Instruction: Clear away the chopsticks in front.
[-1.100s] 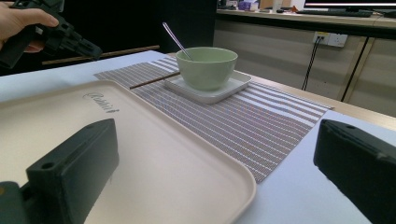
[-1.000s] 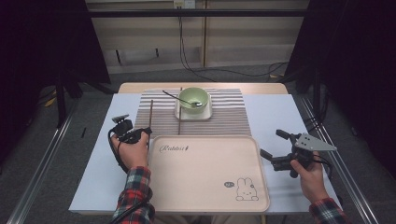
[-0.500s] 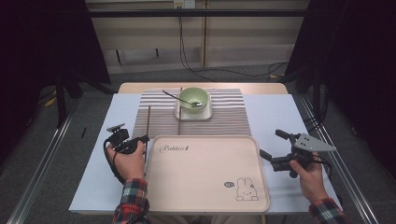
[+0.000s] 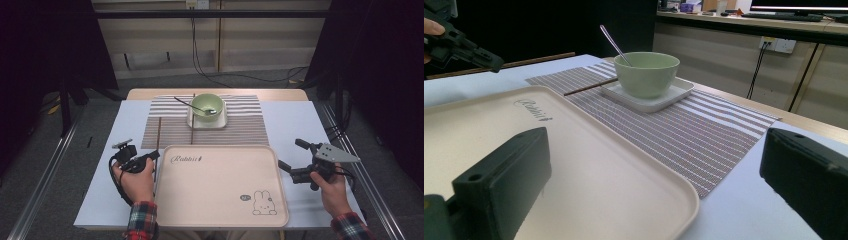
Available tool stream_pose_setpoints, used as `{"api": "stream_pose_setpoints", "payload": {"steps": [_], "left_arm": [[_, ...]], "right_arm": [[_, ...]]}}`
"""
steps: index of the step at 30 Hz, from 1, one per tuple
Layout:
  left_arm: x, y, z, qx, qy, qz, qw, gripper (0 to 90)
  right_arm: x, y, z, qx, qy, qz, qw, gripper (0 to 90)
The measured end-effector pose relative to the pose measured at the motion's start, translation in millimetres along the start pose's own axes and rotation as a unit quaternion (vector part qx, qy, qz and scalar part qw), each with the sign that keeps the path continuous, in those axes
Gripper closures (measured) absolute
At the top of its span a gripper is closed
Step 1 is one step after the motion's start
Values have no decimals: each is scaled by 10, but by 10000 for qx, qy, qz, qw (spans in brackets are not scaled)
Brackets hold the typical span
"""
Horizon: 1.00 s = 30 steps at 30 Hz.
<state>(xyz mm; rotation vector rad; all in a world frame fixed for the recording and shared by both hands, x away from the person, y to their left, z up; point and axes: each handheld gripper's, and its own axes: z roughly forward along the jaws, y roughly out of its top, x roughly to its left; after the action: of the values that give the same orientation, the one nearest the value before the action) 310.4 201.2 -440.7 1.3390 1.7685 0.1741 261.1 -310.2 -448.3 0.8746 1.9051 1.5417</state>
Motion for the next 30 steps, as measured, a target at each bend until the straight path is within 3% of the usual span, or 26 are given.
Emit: {"api": "stream_pose_setpoints", "payload": {"steps": [4,13,19,23,30], "left_arm": [[-6,-42,-57,-23,12,118,9999,860],[40,-115,-147,-47,6,2,10000,860],[14,-161,-204,-125,97,89,9998,860],[4,-202,-248,-102,-15,163,9998,861],[0,-249,-304,-57,-87,114,9999,860]], "right_arm": [[3,-3,4,12,-6,10,10000,0],[6,-1,4,26,-9,2,10000,0],[9,1,5,17,-22,8,10000,0],[8,3,1,2,-21,12,10000,0],[7,4,2,2,-14,8,10000,0]]}}
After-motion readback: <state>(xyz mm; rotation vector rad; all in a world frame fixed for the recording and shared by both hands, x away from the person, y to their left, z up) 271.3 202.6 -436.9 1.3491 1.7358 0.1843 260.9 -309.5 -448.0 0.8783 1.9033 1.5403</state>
